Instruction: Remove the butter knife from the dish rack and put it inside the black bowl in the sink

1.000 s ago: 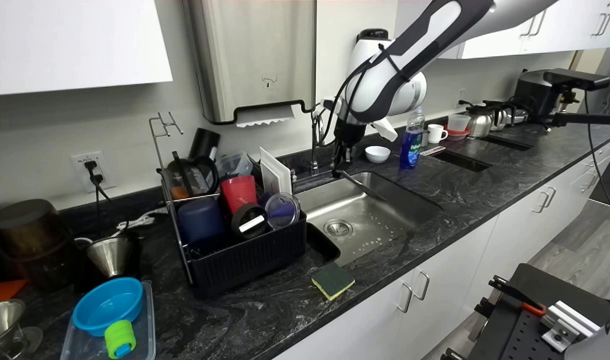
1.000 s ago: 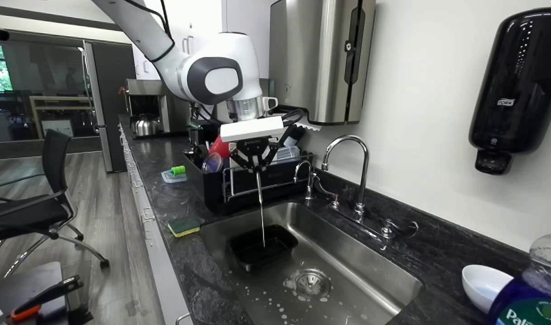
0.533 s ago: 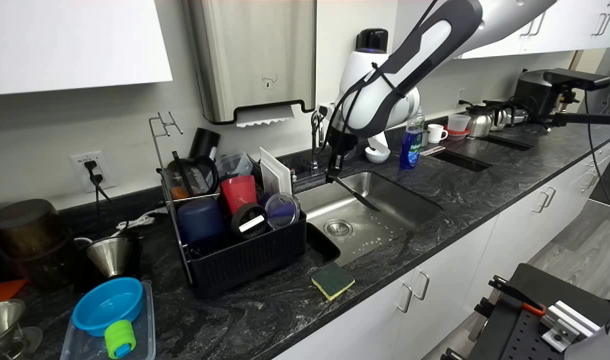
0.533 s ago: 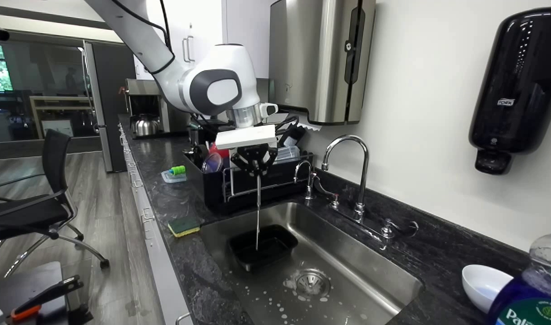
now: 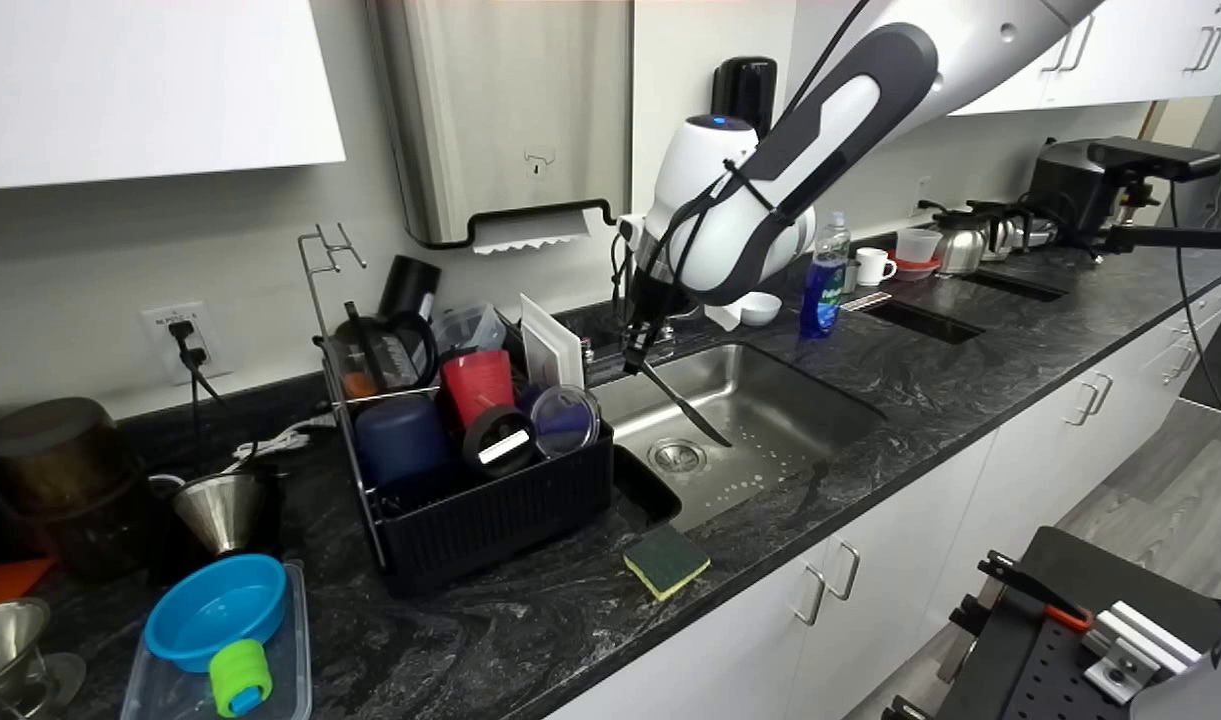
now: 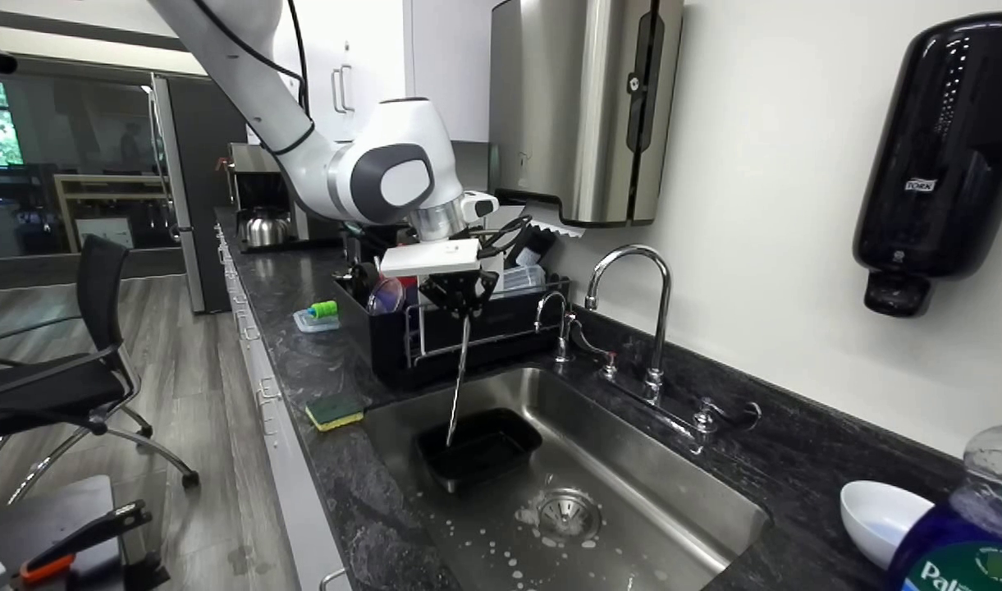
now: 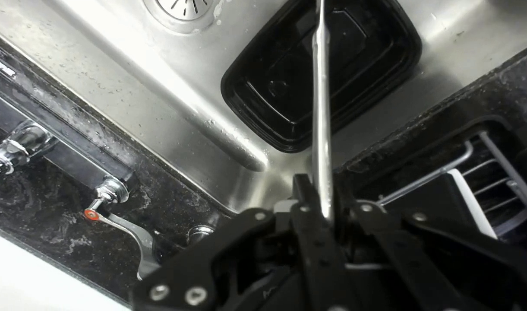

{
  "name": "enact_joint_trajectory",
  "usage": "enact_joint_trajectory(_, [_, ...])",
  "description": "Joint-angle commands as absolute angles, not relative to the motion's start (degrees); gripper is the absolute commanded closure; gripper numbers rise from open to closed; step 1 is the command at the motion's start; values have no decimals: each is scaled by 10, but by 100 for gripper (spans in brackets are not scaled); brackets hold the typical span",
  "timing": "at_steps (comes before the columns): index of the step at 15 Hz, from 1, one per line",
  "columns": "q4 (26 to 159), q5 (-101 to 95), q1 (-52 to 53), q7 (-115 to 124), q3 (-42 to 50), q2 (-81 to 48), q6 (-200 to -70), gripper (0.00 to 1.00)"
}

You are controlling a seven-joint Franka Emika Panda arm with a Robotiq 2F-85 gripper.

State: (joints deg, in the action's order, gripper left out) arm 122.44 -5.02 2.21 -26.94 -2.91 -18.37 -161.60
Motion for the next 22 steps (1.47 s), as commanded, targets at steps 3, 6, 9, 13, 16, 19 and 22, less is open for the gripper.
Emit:
enact_joint_trajectory(3, [1174, -79, 31, -178, -23, -246, -1646, 97])
enact_joint_trajectory(6, [1141, -76, 33, -141, -21, -280, -1652, 97])
enact_joint_trajectory(9, [1111, -65, 30, -113, -25, -309, -1655, 97])
enact_joint_trajectory(13, [1083, -51, 23, -89, -34, -338, -1657, 97])
enact_joint_trajectory(16, [1069, -33, 13, -75, -43, -355, -1657, 97])
enact_joint_trajectory(19, [1059, -11, 2, -71, -51, -367, -1657, 97])
enact_joint_trajectory(22, [1053, 6, -5, -71, -57, -376, -1659, 97])
